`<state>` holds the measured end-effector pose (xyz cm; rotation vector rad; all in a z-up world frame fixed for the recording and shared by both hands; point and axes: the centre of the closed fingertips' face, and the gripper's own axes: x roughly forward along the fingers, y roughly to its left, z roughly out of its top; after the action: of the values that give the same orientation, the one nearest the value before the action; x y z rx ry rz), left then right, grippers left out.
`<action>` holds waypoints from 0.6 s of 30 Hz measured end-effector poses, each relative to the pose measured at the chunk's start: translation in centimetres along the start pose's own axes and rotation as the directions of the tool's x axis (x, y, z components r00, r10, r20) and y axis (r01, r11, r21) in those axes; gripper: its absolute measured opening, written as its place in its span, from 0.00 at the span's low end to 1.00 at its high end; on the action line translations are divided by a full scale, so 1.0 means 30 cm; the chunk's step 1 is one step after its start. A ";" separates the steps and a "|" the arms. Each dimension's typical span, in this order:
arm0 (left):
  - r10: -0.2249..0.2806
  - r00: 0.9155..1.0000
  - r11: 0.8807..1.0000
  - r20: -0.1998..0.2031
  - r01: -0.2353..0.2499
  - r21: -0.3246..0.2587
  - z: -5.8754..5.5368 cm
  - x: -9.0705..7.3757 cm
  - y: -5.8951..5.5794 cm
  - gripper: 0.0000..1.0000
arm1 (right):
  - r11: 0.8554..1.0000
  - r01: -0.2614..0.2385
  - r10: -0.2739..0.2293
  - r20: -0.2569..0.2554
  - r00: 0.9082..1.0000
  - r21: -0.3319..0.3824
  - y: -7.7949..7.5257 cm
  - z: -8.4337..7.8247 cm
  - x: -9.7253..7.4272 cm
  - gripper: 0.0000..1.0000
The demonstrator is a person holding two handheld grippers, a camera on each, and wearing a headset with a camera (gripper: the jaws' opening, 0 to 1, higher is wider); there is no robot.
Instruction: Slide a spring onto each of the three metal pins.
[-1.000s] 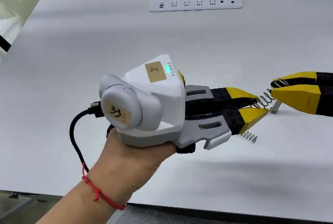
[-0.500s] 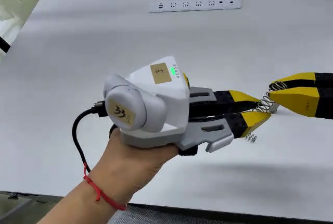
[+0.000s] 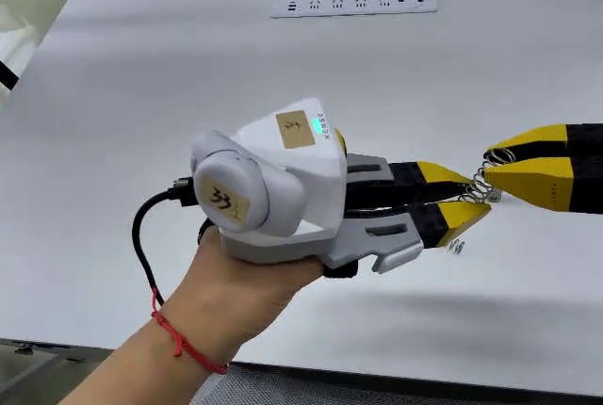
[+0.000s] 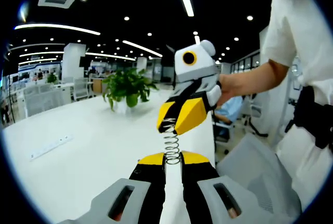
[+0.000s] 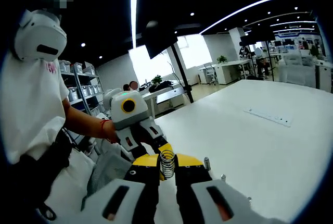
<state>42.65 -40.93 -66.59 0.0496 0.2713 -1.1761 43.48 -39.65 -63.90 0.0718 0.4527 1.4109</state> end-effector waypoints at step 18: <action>-0.041 0.998 0.997 -0.055 0.045 0.064 -0.032 0.026 -0.034 0.11 | 0.821 -0.391 0.062 -0.616 0.785 -0.416 0.046 -0.060 0.003 0.24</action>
<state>41.81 -41.86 -67.60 0.1332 0.2821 -1.2278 41.59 -39.73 -65.15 -0.8096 0.5516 1.7630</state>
